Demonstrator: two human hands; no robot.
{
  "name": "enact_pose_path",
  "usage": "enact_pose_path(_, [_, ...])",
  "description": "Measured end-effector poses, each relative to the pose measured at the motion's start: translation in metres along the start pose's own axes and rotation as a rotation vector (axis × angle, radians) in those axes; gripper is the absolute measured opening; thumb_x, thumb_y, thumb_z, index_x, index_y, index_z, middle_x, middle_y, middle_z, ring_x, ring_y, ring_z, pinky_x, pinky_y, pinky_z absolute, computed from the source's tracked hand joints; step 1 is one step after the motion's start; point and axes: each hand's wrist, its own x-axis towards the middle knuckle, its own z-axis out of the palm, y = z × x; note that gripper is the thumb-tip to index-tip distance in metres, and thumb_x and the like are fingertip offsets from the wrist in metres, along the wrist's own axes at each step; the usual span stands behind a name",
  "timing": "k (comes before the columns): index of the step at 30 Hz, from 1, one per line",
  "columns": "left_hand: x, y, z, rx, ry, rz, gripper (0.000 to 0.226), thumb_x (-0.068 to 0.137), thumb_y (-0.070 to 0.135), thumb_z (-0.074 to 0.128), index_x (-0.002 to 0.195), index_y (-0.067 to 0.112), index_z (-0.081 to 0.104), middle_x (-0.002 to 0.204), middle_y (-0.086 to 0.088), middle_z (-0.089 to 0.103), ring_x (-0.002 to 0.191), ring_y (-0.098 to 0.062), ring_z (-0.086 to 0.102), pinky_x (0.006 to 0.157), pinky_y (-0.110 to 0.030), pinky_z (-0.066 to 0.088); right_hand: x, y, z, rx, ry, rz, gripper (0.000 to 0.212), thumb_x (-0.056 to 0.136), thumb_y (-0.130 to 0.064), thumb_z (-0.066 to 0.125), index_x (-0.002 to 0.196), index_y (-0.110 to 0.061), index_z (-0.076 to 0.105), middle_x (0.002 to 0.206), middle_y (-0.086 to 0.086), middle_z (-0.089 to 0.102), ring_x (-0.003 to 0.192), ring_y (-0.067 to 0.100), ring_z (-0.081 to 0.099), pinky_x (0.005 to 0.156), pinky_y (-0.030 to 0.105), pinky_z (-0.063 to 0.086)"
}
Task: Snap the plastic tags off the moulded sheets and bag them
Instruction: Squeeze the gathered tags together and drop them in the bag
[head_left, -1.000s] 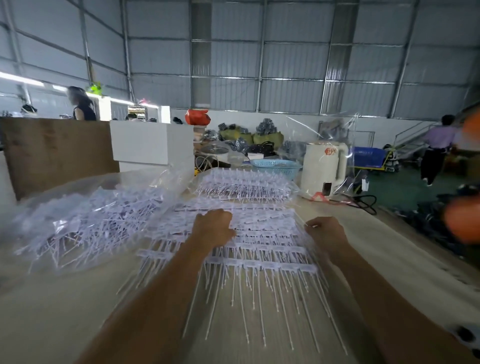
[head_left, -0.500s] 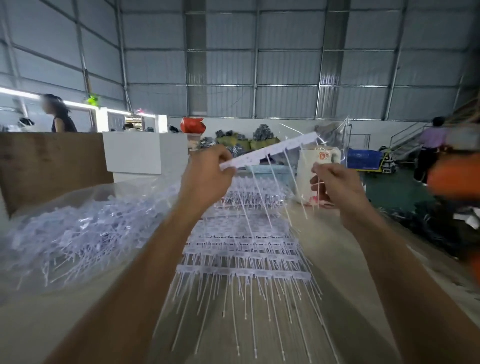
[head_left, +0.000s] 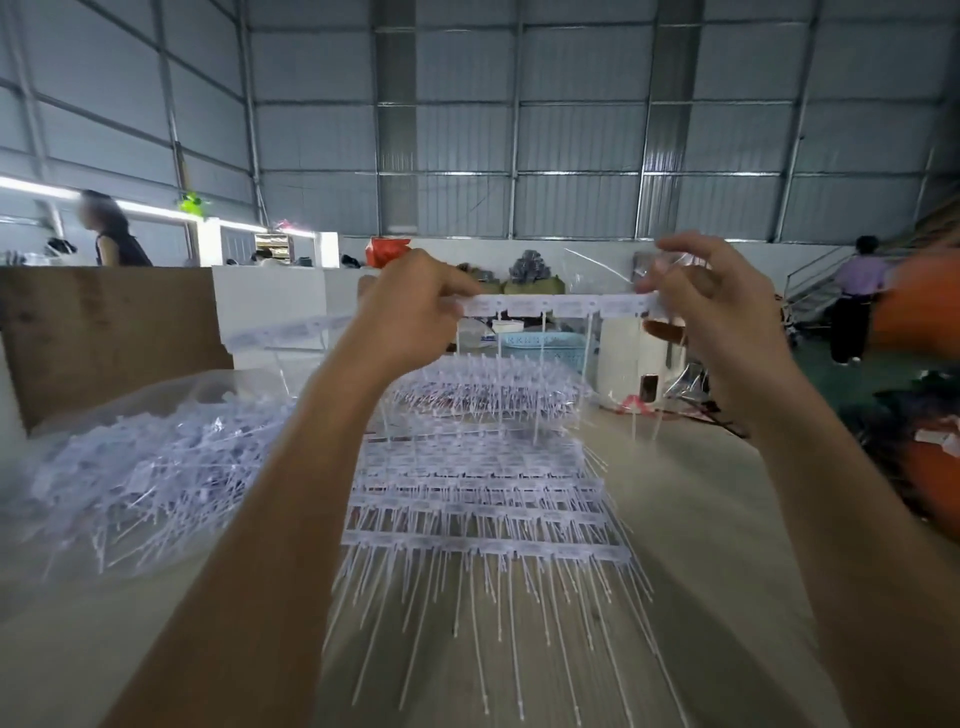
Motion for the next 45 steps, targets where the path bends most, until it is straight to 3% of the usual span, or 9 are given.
enact_pose_path(2, [-0.001, -0.003, -0.001, -0.007, -0.029, -0.004, 0.032, 0.099, 0.01, 0.058, 0.12, 0.028, 0.072, 0.138, 0.007, 0.061, 0.092, -0.005, 0.058, 0.085, -0.01, 0.036, -0.002, 0.005, 0.005, 0.014, -0.046, 0.008, 0.017, 0.101, -0.018, 0.06, 0.116, -0.017, 0.068, 0.087, 0.0, 0.075, 0.087, 0.013, 0.072, 0.07, 0.029, 0.061])
enact_pose_path(5, [-0.003, -0.009, -0.005, 0.064, -0.064, -0.029, 0.031, 0.095, 0.009, 0.061, 0.112, 0.031, 0.074, 0.131, 0.01, 0.065, 0.113, -0.016, 0.052, 0.097, -0.035, 0.025, -0.004, 0.015, 0.016, -0.05, -0.03, 0.012, 0.013, 0.099, -0.017, 0.062, 0.105, -0.012, 0.073, 0.084, -0.001, 0.072, 0.077, 0.008, 0.069, 0.062, 0.025, 0.059])
enact_pose_path(10, [-0.011, -0.005, -0.006, -0.117, -0.258, 0.094, 0.027, 0.09, 0.043, 0.07, 0.116, 0.035, 0.069, 0.121, 0.013, 0.061, 0.119, -0.014, 0.054, 0.112, -0.049, 0.033, -0.009, 0.023, 0.039, 0.035, 0.047, 0.062, 0.011, 0.098, -0.014, 0.063, 0.094, -0.013, 0.074, 0.077, -0.012, 0.067, 0.057, 0.004, 0.057, 0.057, 0.021, 0.052])
enact_pose_path(17, [-0.017, 0.026, 0.041, -0.133, -0.26, 0.177, 0.02, 0.102, 0.038, 0.055, 0.086, 0.027, 0.062, 0.081, 0.002, 0.069, 0.074, -0.015, 0.066, 0.082, -0.043, 0.056, -0.02, 0.024, 0.068, 0.102, -0.074, 0.011, 0.019, 0.099, -0.005, 0.059, 0.092, -0.017, 0.072, 0.089, -0.012, 0.068, 0.082, 0.006, 0.062, 0.063, 0.019, 0.052])
enact_pose_path(29, [-0.013, 0.018, 0.05, -0.279, -0.097, 0.125, 0.042, 0.105, 0.035, 0.046, 0.064, 0.026, 0.046, 0.06, 0.008, 0.048, 0.054, -0.009, 0.044, 0.058, -0.028, 0.031, -0.014, 0.023, 0.024, 0.045, -0.59, 0.1, 0.02, 0.086, -0.029, 0.07, 0.101, -0.016, 0.072, 0.092, 0.01, 0.074, 0.077, 0.016, 0.069, 0.065, 0.024, 0.056])
enact_pose_path(36, [-0.014, 0.016, 0.055, -0.379, -0.066, 0.03, 0.041, 0.105, 0.031, 0.048, 0.064, 0.027, 0.051, 0.061, 0.006, 0.054, 0.061, -0.022, 0.059, 0.06, -0.032, 0.043, -0.014, 0.025, 0.046, -0.396, -0.303, -0.351, 0.011, 0.09, -0.019, 0.074, 0.101, -0.015, 0.075, 0.075, -0.011, 0.068, 0.067, 0.01, 0.067, 0.069, 0.023, 0.051])
enact_pose_path(38, [-0.013, 0.012, 0.056, -0.42, -0.082, 0.001, 0.042, 0.105, 0.03, 0.049, 0.063, 0.026, 0.05, 0.058, 0.006, 0.051, 0.066, -0.029, 0.065, 0.055, -0.029, 0.042, -0.016, 0.028, 0.05, -0.47, -0.254, -0.461, 0.016, 0.091, -0.018, 0.074, 0.104, -0.009, 0.076, 0.081, -0.007, 0.068, 0.072, 0.016, 0.066, 0.072, 0.029, 0.052])
enact_pose_path(42, [-0.013, 0.01, 0.06, -0.436, -0.121, -0.017, 0.04, 0.104, 0.03, 0.049, 0.067, 0.015, 0.052, 0.061, 0.0, 0.051, 0.048, -0.011, 0.045, 0.056, -0.026, 0.036, -0.019, 0.036, 0.05, -0.569, -0.199, -0.627, 0.01, 0.094, -0.012, 0.07, 0.101, -0.008, 0.076, 0.087, 0.003, 0.068, 0.079, 0.023, 0.061, 0.071, 0.049, 0.052])
enact_pose_path(45, [-0.014, 0.01, 0.061, -0.469, -0.118, -0.006, 0.041, 0.105, 0.03, 0.049, 0.066, 0.018, 0.051, 0.067, 0.002, 0.057, 0.061, -0.018, 0.059, 0.061, -0.028, 0.044, -0.021, 0.04, 0.052, -0.55, -0.176, -0.618, 0.01, 0.096, -0.013, 0.067, 0.102, -0.008, 0.074, 0.088, 0.002, 0.067, 0.079, 0.021, 0.06, 0.071, 0.048, 0.053])
